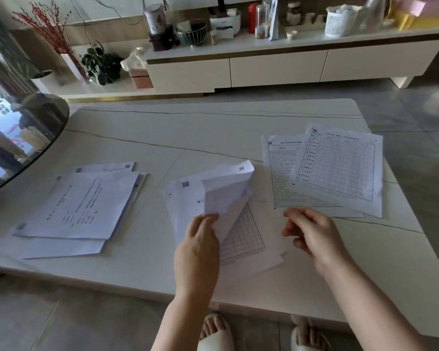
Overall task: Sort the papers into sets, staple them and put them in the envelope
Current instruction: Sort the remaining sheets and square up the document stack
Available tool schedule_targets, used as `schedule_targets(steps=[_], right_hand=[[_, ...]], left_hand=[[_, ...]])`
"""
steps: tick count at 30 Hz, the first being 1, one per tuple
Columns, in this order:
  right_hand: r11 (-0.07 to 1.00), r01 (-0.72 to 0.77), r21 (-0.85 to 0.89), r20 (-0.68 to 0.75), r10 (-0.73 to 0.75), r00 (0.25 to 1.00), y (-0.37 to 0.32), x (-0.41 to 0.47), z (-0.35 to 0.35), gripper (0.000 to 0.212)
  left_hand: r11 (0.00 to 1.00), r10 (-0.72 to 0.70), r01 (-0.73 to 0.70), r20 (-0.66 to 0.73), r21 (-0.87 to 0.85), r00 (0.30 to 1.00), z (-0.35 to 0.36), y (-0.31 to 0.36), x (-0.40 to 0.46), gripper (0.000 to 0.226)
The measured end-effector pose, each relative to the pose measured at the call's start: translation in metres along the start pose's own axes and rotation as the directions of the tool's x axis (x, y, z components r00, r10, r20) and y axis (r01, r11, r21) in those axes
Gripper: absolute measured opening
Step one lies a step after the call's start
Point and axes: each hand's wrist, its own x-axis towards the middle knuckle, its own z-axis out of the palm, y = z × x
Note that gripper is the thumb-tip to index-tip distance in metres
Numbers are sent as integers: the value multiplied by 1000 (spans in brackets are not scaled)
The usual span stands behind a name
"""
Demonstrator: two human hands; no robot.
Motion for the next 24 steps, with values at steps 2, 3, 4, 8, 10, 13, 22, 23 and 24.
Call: schedule_targets(steps=[2,3,4,8,10,13,22,23,24], right_hand=[[1000,-10,-4,-44,10,999,4,6,-11,10],[1000,-15,-13,-62,14,998,6,8,-16,9],[1000,-10,-25,-81,8,997,8,10,-21,8],[1000,-10,-14,-180,7,984,16,25,-51,11],[998,-45,-45,-246,33,969,20,35,-69,11],[961,-54,-272,-370,-52,928,19,61,-101,20],[702,-315,-639,-493,-59,868,-3,127,-152,65],[658,-330,-677,-488,-66,871,-1,128,-150,68],[612,-345,-712,-487,-75,870,1,129,-147,70]], left_hand=[[997,-72,70,-59,-45,996,-1,0,1,28],[995,-86,82,-63,-59,994,0,0,1,27],[995,-83,79,-50,-65,995,1,2,2,27],[994,-78,83,70,-71,994,12,13,2,37],[988,-116,127,132,-85,985,17,19,2,46],[980,-149,163,123,-113,981,20,28,3,59],[995,-23,23,-1,-101,1000,33,31,10,36],[993,-44,42,-8,-108,999,33,31,11,32],[992,-61,60,-13,-112,998,34,32,12,29]])
